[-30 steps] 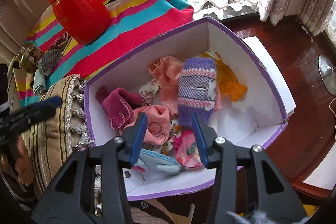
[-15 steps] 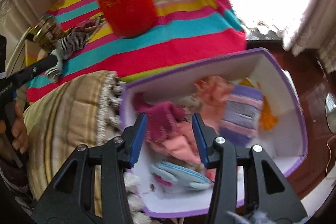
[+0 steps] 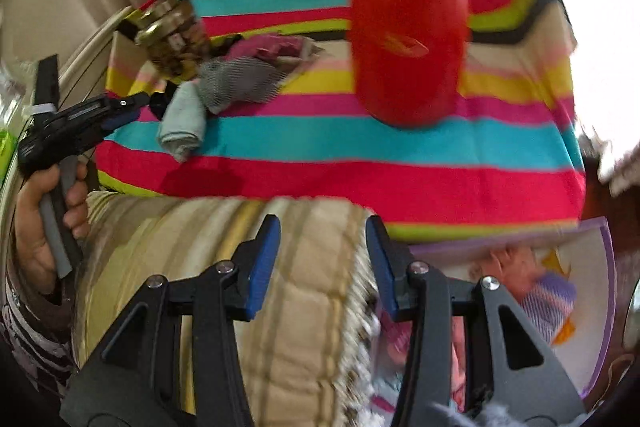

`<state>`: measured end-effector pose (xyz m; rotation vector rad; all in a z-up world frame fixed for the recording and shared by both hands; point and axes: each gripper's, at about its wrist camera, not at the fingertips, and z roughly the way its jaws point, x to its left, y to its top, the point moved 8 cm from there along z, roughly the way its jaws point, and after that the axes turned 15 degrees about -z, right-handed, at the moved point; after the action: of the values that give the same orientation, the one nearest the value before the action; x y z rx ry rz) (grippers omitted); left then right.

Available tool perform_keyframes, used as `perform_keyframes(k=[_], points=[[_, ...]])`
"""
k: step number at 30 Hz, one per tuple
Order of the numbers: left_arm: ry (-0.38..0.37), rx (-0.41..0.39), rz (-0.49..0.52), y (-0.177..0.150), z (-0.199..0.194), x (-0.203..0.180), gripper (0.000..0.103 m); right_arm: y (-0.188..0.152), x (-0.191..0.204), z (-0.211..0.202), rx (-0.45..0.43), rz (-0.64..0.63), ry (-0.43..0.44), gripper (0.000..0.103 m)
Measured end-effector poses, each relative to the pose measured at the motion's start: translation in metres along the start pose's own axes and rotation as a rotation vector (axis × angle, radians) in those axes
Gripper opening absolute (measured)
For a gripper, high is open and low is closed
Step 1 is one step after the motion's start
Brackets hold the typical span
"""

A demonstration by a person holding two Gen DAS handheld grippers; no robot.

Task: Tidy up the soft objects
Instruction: 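Move both tools back to the pile beside the glass jar, then grasp the black sock with the left tool while the right tool grasps a black band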

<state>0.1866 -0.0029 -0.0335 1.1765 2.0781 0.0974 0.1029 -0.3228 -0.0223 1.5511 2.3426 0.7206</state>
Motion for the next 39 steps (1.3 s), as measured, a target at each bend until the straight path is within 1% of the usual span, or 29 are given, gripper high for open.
perform_keyframes(k=[2,4,6,7,8,10,12,16,19,21,24,25,26,27,28,31,33,39], points=[[0.04,-0.002,-0.084,0.017,0.006,0.025,0.044,0.019,0.008,0.006,-0.01,-0.032,0.005,0.051],[0.065,0.008,-0.131,0.028,0.013,0.041,0.044,0.035,0.014,0.011,-0.021,-0.058,0.011,0.055],[0.087,0.018,-0.171,0.037,0.024,0.051,0.053,0.056,0.02,0.019,-0.036,-0.087,0.012,0.06],[0.101,0.022,-0.184,0.041,0.029,0.055,0.061,0.068,0.022,0.024,-0.043,-0.098,0.011,0.063],[0.11,0.025,-0.192,0.044,0.034,0.058,0.064,0.077,0.024,0.028,-0.049,-0.105,0.012,0.065],[0.129,0.03,-0.191,0.05,0.046,0.059,0.065,0.095,0.028,0.037,-0.059,-0.116,0.019,0.066],[0.153,0.024,-0.175,0.055,0.055,0.06,0.069,0.117,0.033,0.05,-0.066,-0.124,0.033,0.069],[0.189,0.028,-0.185,0.06,0.078,0.064,0.07,0.16,0.041,0.081,-0.072,-0.127,0.053,0.07],[0.208,0.019,-0.168,0.061,0.086,0.067,0.069,0.196,0.053,0.113,-0.063,-0.202,0.043,0.07],[0.209,0.012,-0.155,0.061,0.09,0.068,0.069,0.213,0.058,0.132,-0.049,-0.236,0.043,0.07],[0.209,-0.008,-0.117,0.065,0.095,0.065,0.068,0.239,0.064,0.165,-0.029,-0.261,0.063,0.07],[0.209,-0.015,-0.109,0.066,0.096,0.065,0.064,0.248,0.068,0.178,-0.018,-0.277,0.072,0.07],[0.209,-0.023,-0.099,0.067,0.097,0.064,0.058,0.254,0.072,0.186,-0.011,-0.295,0.081,0.07],[0.2,-0.027,-0.092,0.067,0.099,0.062,0.054,0.26,0.077,0.198,0.001,-0.332,0.094,0.07],[0.185,-0.027,-0.087,0.067,0.1,0.061,0.046,0.262,0.082,0.206,0.014,-0.365,0.098,0.07],[0.159,-0.024,-0.091,0.067,0.103,0.059,0.038,0.272,0.095,0.233,0.053,-0.507,0.094,0.07],[0.146,-0.028,-0.097,0.067,0.104,0.06,0.037,0.279,0.103,0.247,0.06,-0.595,0.084,0.07],[0.124,-0.04,-0.097,0.066,0.104,0.062,0.036,0.297,0.12,0.273,0.054,-0.725,0.137,0.07]])
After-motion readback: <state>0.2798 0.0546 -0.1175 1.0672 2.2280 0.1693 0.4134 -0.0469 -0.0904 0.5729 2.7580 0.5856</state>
